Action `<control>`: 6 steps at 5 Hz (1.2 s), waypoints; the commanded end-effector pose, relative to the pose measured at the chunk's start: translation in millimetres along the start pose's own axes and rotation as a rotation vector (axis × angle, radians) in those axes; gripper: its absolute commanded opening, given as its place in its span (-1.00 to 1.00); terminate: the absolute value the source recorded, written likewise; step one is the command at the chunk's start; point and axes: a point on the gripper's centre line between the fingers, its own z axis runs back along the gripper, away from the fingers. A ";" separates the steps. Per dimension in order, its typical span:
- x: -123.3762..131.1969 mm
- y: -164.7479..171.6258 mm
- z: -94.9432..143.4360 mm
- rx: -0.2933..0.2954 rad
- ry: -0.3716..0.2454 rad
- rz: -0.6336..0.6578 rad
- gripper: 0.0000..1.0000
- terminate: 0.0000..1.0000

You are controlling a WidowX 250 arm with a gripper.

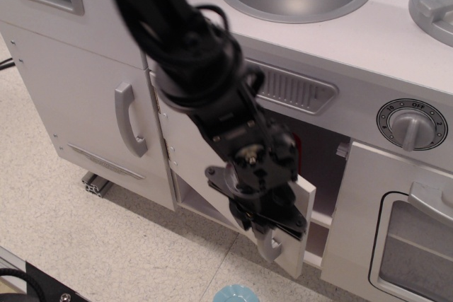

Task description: Open cabinet

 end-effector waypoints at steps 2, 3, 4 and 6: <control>67.9 8.7 54.5 -0.089 -0.061 0.075 1.00 -1.00; 82.0 -0.8 57.3 -0.112 -0.109 0.051 1.00 -1.00; 86.6 -10.5 44.0 -0.114 -0.122 0.010 1.00 -1.00; 82.4 -19.2 23.8 -0.125 -0.093 -0.022 1.00 -1.00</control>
